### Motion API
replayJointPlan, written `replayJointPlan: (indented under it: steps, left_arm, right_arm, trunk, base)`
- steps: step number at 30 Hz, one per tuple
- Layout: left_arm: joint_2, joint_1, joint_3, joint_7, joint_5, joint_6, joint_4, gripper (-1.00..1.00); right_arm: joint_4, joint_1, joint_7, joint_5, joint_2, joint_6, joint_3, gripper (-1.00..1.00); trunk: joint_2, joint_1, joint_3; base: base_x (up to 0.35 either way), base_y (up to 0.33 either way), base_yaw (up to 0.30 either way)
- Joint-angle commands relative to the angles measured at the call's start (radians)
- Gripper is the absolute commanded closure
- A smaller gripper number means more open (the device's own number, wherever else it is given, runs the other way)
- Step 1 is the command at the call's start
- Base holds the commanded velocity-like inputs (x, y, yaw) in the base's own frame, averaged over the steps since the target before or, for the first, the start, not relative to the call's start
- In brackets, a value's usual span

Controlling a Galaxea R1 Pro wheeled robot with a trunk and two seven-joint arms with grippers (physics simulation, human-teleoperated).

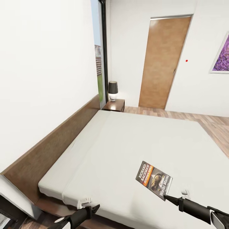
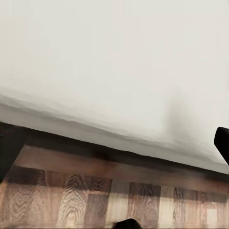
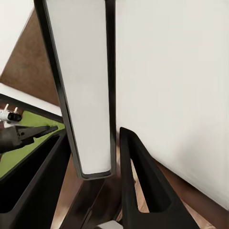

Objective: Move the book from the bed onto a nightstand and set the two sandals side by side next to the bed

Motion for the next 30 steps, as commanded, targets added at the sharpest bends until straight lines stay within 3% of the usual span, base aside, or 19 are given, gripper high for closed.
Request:
replayJointPlan:
  steps: [1,3,4,8,14,17,18,20,23,30]
  left_arm:
    - [-0.009,-0.001,-0.020,0.031,-0.027,-0.006,0.005,-1.00]
    - [-0.016,-0.001,-0.026,0.061,-0.071,-0.006,0.007,-1.00]
    - [-0.027,-0.001,-0.030,0.080,-0.111,-0.005,0.009,-1.00]
    - [-0.038,-0.001,-0.033,0.096,-0.156,-0.007,0.047,-1.00]
    - [-0.028,-0.001,-0.030,0.063,-0.167,-0.008,0.075,-1.00]
    - [0.001,-0.001,-0.030,-0.045,-0.166,-0.008,0.077,-1.00]
    - [0.017,-0.001,-0.029,-0.123,-0.165,-0.007,0.077,-1.00]
    - [0.029,-0.001,-0.029,-0.188,-0.164,-0.006,0.078,-1.00]
    - [0.035,-0.001,-0.029,-0.220,-0.163,-0.007,0.078,-1.00]
    - [0.037,-0.001,-0.029,-0.231,-0.160,-0.007,0.079,-1.00]
  right_arm:
    - [0.000,-0.001,0.004,-0.004,0.000,0.010,0.000,1.00]
    - [0.000,-0.001,0.005,-0.004,-0.001,0.010,0.000,1.00]
    - [0.000,-0.001,0.006,-0.004,-0.002,0.010,-0.001,1.00]
    - [0.000,-0.001,0.006,-0.004,-0.005,0.010,-0.001,1.00]
    - [0.000,-0.001,0.005,-0.004,-0.004,0.010,0.000,1.00]
    - [0.000,-0.001,0.003,-0.004,-0.004,0.010,0.000,1.00]
    - [0.000,-0.001,0.003,-0.004,-0.004,0.010,0.000,1.00]
    - [0.000,-0.001,0.003,-0.004,-0.004,0.010,0.000,1.00]
    - [0.000,-0.001,0.003,-0.004,-0.004,0.010,0.000,1.00]
    - [0.000,-0.001,0.003,-0.004,-0.004,0.010,0.000,1.00]
  trunk:
    - [-0.001,0.000,0.000]
    - [-0.001,0.000,0.004]
    - [-0.001,0.000,0.005]
    - [-0.001,0.000,0.012]
    - [-0.001,0.000,0.022]
    - [-0.001,0.000,0.026]
    - [-0.001,0.000,0.028]
    - [-0.001,0.000,0.031]
    - [-0.001,0.000,0.036]
    - [-0.001,0.000,0.048]
  base:
    - [0.000,0.000,0.000]
    - [0.000,0.000,0.000]
    - [0.000,0.000,0.000]
    - [0.000,0.000,0.000]
    - [0.000,0.000,0.000]
    - [0.000,0.000,0.000]
    - [0.000,0.000,0.000]
    - [0.000,0.000,0.000]
    - [0.000,0.000,0.000]
    - [0.000,0.000,0.000]
